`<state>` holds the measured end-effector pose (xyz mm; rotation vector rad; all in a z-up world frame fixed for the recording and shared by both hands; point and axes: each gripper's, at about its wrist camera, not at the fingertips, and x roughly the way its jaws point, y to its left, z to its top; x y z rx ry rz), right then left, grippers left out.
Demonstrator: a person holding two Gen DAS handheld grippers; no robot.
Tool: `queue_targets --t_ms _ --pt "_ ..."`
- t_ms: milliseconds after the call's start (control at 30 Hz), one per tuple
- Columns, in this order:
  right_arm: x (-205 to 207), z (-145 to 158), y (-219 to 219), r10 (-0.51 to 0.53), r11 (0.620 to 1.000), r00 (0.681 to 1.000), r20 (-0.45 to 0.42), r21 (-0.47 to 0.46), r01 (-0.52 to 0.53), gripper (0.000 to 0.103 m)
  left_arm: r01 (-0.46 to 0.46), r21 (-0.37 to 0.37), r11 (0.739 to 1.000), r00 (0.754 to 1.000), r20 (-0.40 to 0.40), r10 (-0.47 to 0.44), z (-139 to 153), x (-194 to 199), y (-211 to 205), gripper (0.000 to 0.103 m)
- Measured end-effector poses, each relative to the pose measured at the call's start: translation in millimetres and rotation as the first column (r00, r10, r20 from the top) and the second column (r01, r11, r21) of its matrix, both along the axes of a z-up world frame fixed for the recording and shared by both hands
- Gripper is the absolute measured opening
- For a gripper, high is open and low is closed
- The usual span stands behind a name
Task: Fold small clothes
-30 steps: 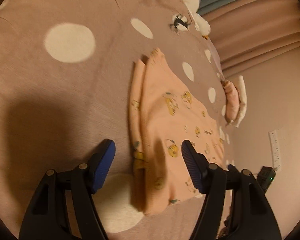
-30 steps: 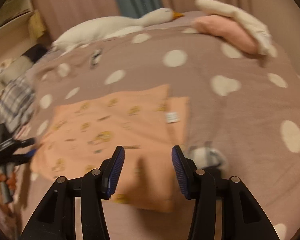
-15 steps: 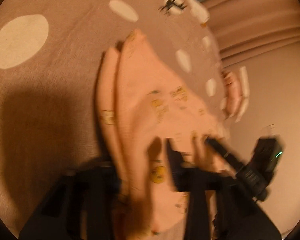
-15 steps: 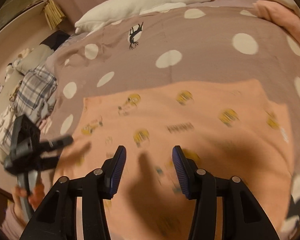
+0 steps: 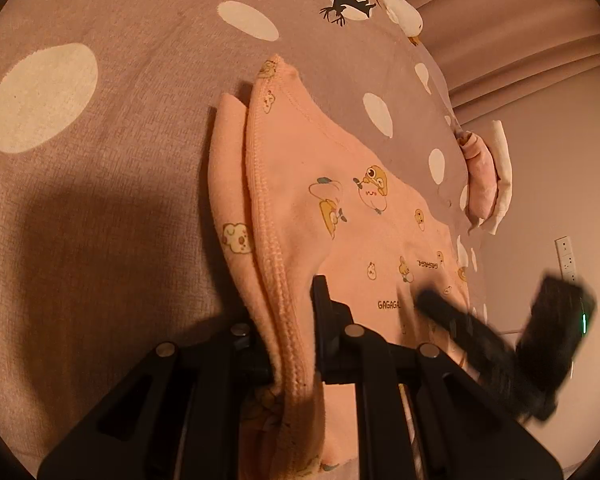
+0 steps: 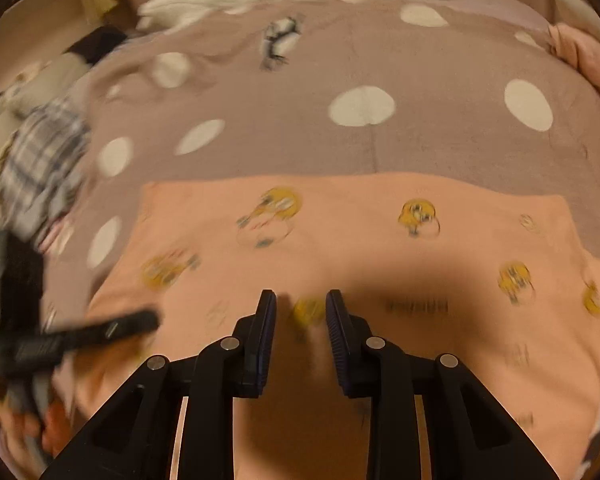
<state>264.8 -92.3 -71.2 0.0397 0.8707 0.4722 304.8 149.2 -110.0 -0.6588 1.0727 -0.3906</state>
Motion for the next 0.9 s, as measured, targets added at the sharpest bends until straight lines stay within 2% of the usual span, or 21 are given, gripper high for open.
queue_targets --t_ms 167,233,300,367,467,567,700,800,833,900 --pt "-58 -24 -6 0.080 0.996 0.997 -0.019 -0.046 -0.081 0.029 -0.010 0.042 0.999 1.000 0.002 0.010 10 0 -8 0.012" --pt "-66 -29 -9 0.096 0.994 0.995 -0.013 -0.049 -0.097 0.029 -0.015 0.059 0.998 1.000 0.018 0.014 20 -2 -14 0.012" --pt "-69 -27 -20 0.087 0.996 0.996 -0.016 0.009 -0.087 0.029 -0.010 0.076 0.997 0.999 0.050 0.006 37 -6 -24 0.012" --pt "-66 -22 -37 0.069 0.991 0.997 -0.043 0.114 -0.064 0.029 0.013 0.086 0.996 0.996 0.083 -0.020 54 -9 -37 0.011" --pt "-66 -13 -67 0.003 0.975 1.000 -0.021 0.223 0.001 0.029 0.064 0.164 0.984 0.988 0.127 -0.085 81 -13 -72 0.011" --pt "-67 -6 -101 -0.052 0.935 0.998 -0.023 0.349 0.057 0.029 0.119 0.220 0.968 0.977 0.146 -0.154 93 -15 -111 0.011" --pt "-69 -5 -142 -0.138 0.897 0.990 -0.036 0.420 0.141 0.029 0.195 0.292 0.936 0.962 0.129 -0.241 92 -14 -169 0.011" --pt "-73 -9 -170 -0.196 0.866 0.979 -0.058 0.458 0.201 0.029 0.251 0.317 0.915 0.956 0.071 -0.286 79 -10 -204 0.019" --pt "-73 -11 -175 -0.210 0.858 0.976 -0.067 0.466 0.216 0.029 0.264 0.320 0.910 0.955 0.046 -0.293 72 -8 -215 0.029" --pt "-73 -15 -186 -0.233 0.844 0.969 -0.085 0.478 0.245 0.030 0.289 0.294 0.911 0.951 0.019 -0.308 65 -7 -225 0.040"
